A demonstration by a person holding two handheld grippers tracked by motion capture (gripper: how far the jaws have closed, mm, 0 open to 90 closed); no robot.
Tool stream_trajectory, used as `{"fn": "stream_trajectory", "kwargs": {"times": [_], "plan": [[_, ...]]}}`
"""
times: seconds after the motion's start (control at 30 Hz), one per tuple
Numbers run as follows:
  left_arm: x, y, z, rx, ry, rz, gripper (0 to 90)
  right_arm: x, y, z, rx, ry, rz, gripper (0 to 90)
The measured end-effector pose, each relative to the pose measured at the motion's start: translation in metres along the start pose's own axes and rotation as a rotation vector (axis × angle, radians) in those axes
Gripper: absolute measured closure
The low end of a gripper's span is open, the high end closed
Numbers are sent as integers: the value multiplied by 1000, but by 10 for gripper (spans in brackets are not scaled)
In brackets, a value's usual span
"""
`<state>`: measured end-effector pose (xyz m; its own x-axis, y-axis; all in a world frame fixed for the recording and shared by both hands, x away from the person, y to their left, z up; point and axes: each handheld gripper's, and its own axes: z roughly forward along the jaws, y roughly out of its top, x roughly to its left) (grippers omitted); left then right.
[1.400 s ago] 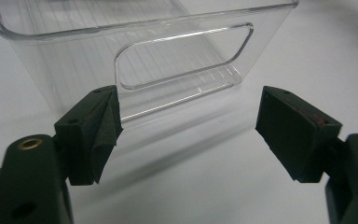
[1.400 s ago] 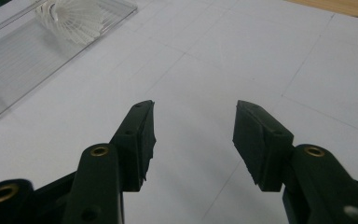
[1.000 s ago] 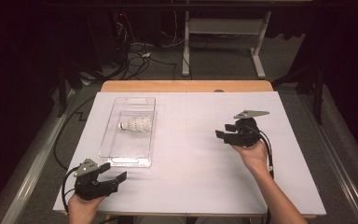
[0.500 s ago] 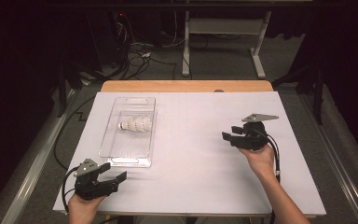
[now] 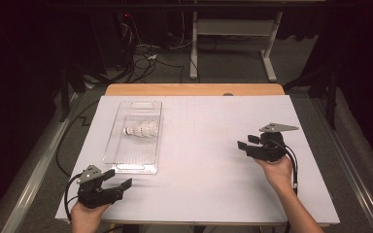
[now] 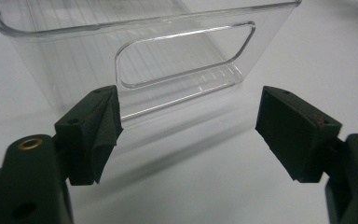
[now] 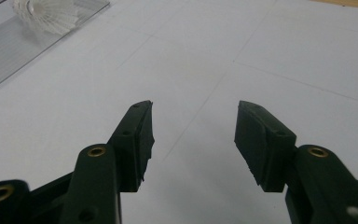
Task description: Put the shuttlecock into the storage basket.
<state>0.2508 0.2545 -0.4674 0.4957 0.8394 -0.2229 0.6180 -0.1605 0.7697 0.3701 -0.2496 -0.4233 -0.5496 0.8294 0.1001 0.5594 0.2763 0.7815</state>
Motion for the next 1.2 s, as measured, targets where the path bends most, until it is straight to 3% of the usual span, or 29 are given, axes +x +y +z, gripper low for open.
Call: {"fn": "stream_trajectory", "kwargs": {"times": [1.2], "plan": [[-1, 0, 0, 0, 7, -1, 234, -18, -41, -31, -50, -49, 42, 400]]}}
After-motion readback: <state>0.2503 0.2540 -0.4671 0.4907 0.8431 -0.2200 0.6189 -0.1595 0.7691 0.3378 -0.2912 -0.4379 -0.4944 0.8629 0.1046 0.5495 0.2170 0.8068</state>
